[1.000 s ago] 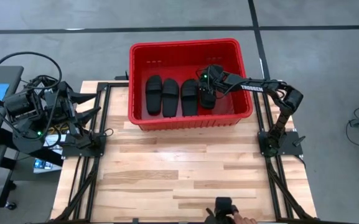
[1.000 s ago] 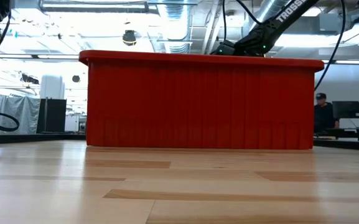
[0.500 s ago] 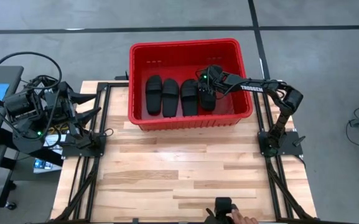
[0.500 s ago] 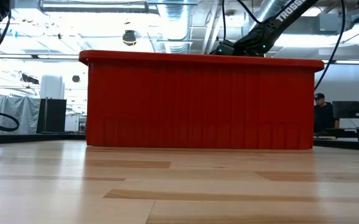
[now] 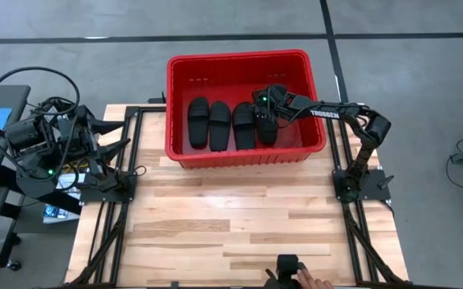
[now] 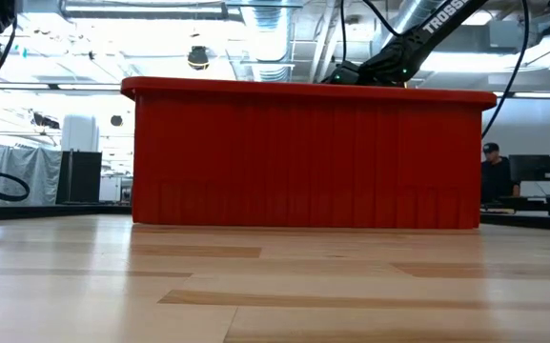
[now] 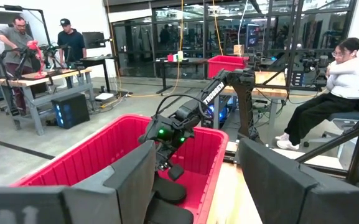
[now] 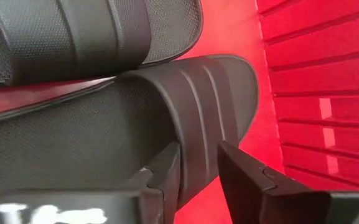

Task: Pick and place slides into bin
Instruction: Put the black slide into the red organizer bin, then return to Home Position

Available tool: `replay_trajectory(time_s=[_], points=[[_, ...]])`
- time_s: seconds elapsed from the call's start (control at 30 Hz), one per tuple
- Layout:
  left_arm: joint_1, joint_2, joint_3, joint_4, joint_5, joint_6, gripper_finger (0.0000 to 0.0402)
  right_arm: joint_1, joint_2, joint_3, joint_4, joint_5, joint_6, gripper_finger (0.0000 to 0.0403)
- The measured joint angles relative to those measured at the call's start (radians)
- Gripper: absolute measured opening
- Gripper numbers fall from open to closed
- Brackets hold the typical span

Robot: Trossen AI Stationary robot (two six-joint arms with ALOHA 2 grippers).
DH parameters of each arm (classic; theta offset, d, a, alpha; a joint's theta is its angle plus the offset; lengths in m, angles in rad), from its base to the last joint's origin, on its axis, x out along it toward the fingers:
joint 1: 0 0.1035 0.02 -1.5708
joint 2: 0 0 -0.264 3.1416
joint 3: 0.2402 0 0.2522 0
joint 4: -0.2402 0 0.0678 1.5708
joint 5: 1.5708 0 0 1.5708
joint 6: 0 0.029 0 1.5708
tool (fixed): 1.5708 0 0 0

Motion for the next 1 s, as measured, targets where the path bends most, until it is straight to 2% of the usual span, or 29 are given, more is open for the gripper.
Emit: replay_trajectory(time_s=[1.0], points=[[0.0, 0.0, 0.0, 0.001, 0.008, -0.012, 0.0224, 0.011, -0.021, 0.0, -0.054, 0.009, 0.007, 0.0103]])
